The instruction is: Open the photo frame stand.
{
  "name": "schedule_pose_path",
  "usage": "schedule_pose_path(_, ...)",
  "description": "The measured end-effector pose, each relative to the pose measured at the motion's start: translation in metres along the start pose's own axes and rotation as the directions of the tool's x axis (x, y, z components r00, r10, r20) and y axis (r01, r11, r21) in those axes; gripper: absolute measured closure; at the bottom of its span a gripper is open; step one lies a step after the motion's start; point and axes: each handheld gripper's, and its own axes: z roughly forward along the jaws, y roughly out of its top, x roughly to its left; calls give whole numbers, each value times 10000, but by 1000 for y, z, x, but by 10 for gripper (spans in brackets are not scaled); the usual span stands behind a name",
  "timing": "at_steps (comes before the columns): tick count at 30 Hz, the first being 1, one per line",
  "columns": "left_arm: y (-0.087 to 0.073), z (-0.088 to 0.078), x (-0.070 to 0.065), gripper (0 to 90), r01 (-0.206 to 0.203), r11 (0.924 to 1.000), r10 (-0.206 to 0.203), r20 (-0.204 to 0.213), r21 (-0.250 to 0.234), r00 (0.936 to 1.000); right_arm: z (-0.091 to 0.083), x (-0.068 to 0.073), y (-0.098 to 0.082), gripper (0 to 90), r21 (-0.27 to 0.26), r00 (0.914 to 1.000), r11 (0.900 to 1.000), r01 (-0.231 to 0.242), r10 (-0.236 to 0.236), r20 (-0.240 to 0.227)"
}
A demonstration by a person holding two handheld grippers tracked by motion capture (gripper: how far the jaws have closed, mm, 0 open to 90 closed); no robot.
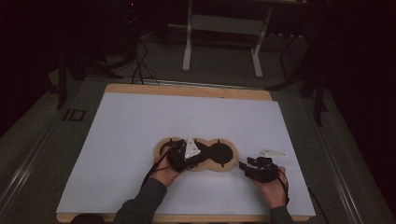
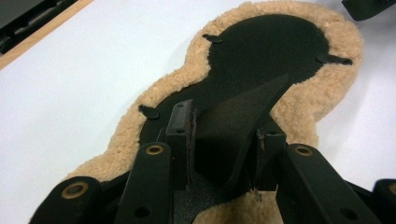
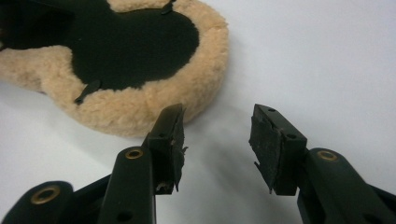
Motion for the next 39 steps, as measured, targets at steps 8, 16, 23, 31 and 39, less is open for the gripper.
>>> schedule_pose_path(8,3,0,4,697,-116,9999,115,105,108,9999,-4,5,3,506,-186,9997,9998,69,-73,-248)
schedule_pose_path(16,-1,-2,6,705,36,9998,-31,240,-202,9997,-6,4,6,485,-350,9995,9993,-123,112,-307)
schedule_pose_path(23,-3,-5,11,710,393,9976,-375,328,-577,9988,-11,3,13,475,-574,9975,9971,-508,478,-521)
schedule_pose_path(31,-11,-13,16,710,792,9901,-732,552,-1162,9958,-14,4,30,443,-776,9899,9928,-916,823,-1155)
schedule_pose_path(39,-15,-20,22,709,1302,9790,-1189,794,-1569,9897,-11,10,46,385,-706,9875,9932,-930,829,-1343)
